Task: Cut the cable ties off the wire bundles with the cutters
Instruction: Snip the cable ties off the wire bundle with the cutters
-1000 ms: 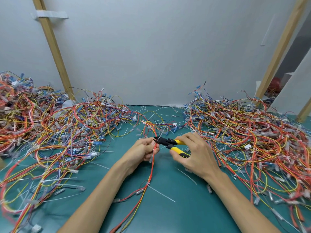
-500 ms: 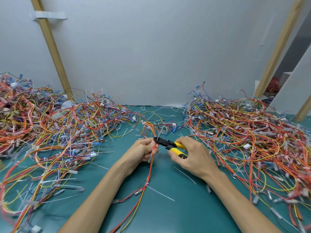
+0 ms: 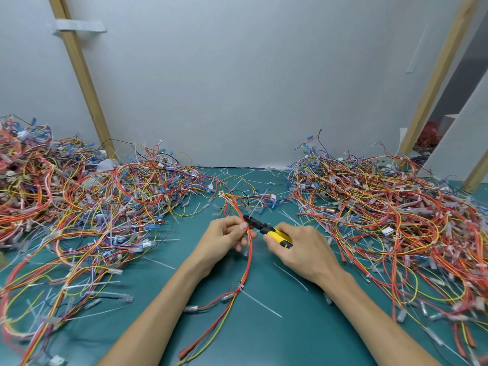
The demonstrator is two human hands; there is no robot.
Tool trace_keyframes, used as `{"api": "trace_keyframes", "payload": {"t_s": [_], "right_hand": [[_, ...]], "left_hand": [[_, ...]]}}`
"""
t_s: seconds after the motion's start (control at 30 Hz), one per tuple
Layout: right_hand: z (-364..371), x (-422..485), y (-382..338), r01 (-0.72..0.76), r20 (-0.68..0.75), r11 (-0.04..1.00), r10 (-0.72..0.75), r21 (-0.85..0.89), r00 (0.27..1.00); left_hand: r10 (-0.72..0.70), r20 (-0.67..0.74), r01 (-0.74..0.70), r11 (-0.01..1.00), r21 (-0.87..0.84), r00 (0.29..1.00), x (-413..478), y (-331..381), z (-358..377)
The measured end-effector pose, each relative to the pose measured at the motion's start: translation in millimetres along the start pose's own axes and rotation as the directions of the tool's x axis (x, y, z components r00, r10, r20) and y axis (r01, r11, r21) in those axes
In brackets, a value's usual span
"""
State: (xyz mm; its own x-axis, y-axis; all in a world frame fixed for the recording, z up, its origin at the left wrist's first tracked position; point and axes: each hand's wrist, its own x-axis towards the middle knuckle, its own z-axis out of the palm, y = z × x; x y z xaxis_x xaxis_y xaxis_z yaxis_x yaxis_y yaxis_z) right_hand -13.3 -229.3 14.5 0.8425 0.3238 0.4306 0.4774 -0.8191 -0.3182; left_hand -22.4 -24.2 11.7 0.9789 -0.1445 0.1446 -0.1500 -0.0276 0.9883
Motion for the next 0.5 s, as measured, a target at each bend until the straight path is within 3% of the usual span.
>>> {"api": "trace_keyframes", "payload": {"t_s": [0.33,0.5], "right_hand": [[2.9,-0.9,1.6,-0.003,-0.021,0.996,0.002,-0.09,1.0],[3.5,-0.1,-0.4,0.08,-0.074,0.996,-0.083,-0.041,0.994]], "left_hand": [[-0.045,0.006,0.044,0.992,0.115,0.999,-0.5,2.4,3.5],[-0.046,0.046,0.042,0.995,0.087,0.998,-1.7,5.6,1.9]]}}
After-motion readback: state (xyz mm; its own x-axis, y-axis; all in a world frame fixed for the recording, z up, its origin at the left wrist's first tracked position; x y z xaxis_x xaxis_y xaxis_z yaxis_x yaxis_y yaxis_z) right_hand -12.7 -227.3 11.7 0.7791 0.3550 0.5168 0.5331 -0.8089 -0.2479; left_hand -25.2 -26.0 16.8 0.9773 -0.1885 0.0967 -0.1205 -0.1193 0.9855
